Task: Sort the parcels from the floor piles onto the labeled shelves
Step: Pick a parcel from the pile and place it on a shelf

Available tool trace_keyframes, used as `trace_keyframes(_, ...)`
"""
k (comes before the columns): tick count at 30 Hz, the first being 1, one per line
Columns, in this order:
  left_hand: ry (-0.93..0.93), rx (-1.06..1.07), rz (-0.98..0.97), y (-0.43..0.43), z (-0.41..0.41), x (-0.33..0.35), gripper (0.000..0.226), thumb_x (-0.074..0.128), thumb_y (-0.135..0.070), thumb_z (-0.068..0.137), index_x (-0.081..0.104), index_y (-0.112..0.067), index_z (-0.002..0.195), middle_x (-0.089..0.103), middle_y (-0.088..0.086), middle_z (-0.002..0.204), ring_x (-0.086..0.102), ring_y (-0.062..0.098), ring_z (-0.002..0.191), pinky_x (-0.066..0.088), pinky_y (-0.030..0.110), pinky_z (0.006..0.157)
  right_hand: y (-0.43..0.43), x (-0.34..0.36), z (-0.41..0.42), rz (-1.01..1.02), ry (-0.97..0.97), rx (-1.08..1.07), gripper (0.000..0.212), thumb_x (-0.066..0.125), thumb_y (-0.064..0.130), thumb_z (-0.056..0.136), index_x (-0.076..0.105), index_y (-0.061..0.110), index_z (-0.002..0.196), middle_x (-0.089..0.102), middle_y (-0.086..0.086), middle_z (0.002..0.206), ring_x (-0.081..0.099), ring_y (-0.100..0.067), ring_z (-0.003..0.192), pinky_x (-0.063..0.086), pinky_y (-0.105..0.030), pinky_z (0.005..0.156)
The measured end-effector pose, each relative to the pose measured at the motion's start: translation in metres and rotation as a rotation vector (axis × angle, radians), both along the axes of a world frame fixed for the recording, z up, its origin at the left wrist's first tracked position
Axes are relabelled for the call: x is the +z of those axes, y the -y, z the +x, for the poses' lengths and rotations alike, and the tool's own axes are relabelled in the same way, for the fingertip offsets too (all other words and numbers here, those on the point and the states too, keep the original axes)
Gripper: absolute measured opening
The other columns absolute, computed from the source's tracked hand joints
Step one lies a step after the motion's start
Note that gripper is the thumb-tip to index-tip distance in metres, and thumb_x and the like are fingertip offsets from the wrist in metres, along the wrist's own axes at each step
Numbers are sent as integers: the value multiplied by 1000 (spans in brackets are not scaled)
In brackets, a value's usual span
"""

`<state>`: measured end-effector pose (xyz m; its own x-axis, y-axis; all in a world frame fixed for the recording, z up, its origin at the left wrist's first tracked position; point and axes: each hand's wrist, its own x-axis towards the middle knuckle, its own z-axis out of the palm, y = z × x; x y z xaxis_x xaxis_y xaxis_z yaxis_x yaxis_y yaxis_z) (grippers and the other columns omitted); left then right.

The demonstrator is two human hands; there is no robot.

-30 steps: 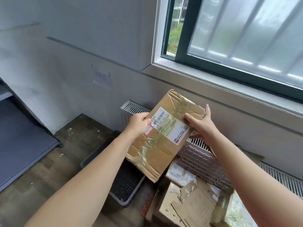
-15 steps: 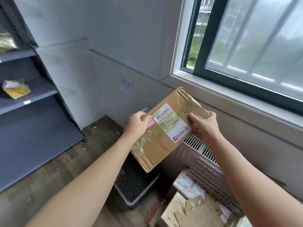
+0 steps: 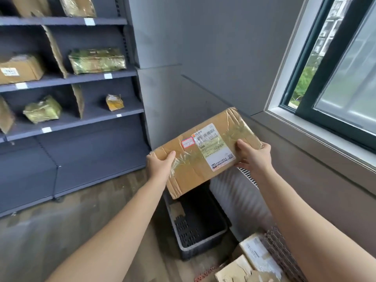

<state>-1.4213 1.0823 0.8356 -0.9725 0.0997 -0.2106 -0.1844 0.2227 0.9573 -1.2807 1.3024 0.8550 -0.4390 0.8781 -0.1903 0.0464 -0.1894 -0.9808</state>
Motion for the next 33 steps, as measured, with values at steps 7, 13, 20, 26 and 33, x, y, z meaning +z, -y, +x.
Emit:
trace_keyframes(7,-27,108,53,103,-41,16,58,82,-37,76,45,-21,118,60,1,115,62,25,104,52,48,94,61,8,-71,176,226,273,87,74,73,51,54,8,105,61,-9,96,56,-21,71,45,-31,53)
trace_keyframes(13,-70,284,35,215,-89,32,43,75,-42,82,47,-16,103,60,2,104,61,27,97,52,45,90,166,34,-154,307,303,374,59,69,59,80,48,11,107,58,-5,98,57,-23,86,49,-38,71)
trace_keyframes(20,-109,378,26,372,-171,62,31,57,-41,94,50,-14,106,60,3,100,59,25,92,50,41,88,317,68,-271,369,272,443,71,67,58,81,45,7,124,55,-7,110,60,-29,102,53,-48,93)
trace_keyframes(26,-167,413,66,501,-255,94,19,44,-36,98,53,-21,105,64,3,102,61,27,94,51,46,90,444,89,-362,357,205,474,64,65,51,84,49,6,126,60,-10,115,60,-28,99,54,-47,89)
trace_keyframes(33,-267,441,52,615,-341,128,25,40,-35,101,58,-24,114,62,-6,96,59,19,90,46,35,74,561,114,-460,392,146,535,60,57,48,91,45,13,138,55,-2,114,54,-24,100,51,-41,87)
